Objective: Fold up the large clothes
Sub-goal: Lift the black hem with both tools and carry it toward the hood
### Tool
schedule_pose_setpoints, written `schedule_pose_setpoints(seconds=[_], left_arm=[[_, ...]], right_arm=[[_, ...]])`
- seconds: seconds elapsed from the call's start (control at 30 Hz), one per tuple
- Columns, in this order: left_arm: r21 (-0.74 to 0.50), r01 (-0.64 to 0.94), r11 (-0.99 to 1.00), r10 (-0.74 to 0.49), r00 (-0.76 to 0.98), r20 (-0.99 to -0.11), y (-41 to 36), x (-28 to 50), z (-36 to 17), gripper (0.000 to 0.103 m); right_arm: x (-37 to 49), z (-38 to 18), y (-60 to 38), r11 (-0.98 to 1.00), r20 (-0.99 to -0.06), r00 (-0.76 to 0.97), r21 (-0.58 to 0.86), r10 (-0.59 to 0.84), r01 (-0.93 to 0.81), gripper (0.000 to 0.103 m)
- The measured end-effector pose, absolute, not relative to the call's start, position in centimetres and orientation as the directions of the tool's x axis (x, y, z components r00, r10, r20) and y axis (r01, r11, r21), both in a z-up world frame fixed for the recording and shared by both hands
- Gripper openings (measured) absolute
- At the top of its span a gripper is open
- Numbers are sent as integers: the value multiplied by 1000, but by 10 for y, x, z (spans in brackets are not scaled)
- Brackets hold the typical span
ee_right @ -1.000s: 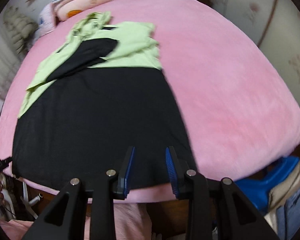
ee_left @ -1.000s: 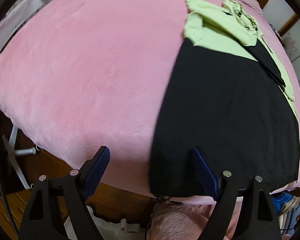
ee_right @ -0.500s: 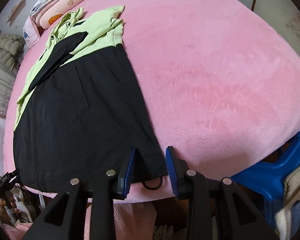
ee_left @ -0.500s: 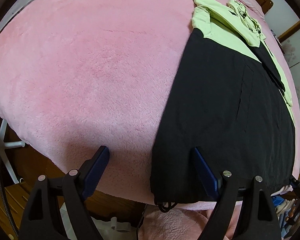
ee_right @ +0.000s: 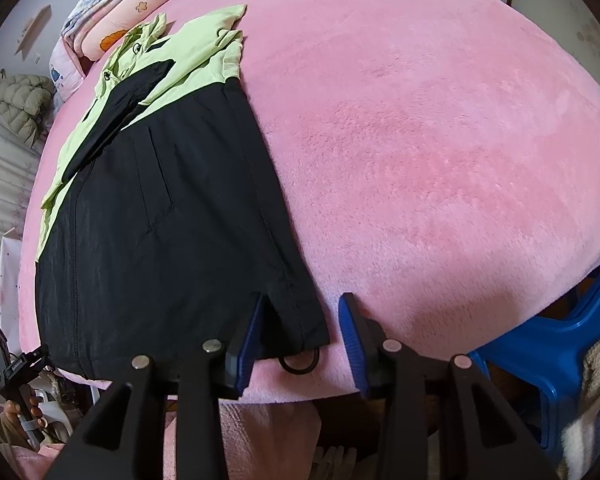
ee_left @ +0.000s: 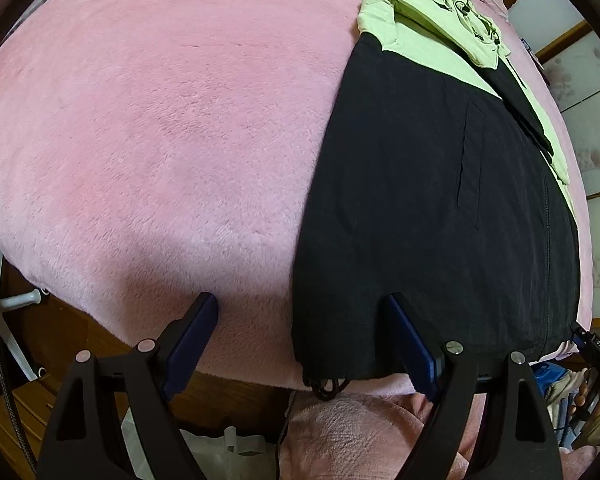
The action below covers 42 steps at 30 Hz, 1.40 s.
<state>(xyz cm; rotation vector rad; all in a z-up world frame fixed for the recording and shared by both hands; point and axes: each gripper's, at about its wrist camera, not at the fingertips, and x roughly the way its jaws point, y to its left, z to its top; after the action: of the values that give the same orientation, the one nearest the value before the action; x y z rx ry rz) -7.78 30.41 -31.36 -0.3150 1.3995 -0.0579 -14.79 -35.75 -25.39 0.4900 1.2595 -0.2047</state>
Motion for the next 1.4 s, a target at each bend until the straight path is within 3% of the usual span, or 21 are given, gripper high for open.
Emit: schedule_pose_setpoints(seconds=[0.17, 0.3, 0.4, 0.47, 0.53, 0.7, 0.87, 1.1, 1.27, 1.4], left_arm=[[-237, -169, 957, -211, 159, -965, 296, -66, -325, 89], [-193, -155, 969, -172, 142, -975, 285, -59, -328, 84], [-209, -135, 969, -192, 126, -973, 280, -56, -322, 62], [-213, -124, 969, -199, 116, -973, 277, -54, -317, 36], [-187, -114, 976, -177, 97, -979, 273, -51, -311, 24], [-172, -105, 979, -167, 55, -984, 268, -42, -290, 5], [-258, -170, 951, -245, 94, -965, 265, -31, -245, 3], [-527, -308, 792, -449, 291, -845, 285, 17, -152, 3], [-622, -352, 700, -458, 447, -769, 299, 80, -86, 3], [-607, -399, 687, -385, 509, -770, 310, 141, -63, 2]], right_arm=[[-147, -259, -358, 871, -943, 306, 256, 130, 420, 44], [-142, -267, -355, 865, -948, 285, 257, 140, 431, 55], [-136, -270, -351, 866, -953, 275, 244, 130, 437, 60], [-134, -272, -351, 862, -956, 261, 242, 133, 445, 57], [-134, -273, -352, 854, -949, 260, 278, 176, 440, 30], [-134, -254, -350, 856, -948, 246, 293, 203, 426, 22], [-129, -200, -335, 882, -938, 298, 284, 175, 375, 21], [-89, -108, -318, 907, -882, 436, 320, 179, 275, 21], [-21, -46, -321, 902, -817, 550, 357, 175, 243, 21], [47, -19, -335, 885, -778, 604, 392, 173, 251, 20]])
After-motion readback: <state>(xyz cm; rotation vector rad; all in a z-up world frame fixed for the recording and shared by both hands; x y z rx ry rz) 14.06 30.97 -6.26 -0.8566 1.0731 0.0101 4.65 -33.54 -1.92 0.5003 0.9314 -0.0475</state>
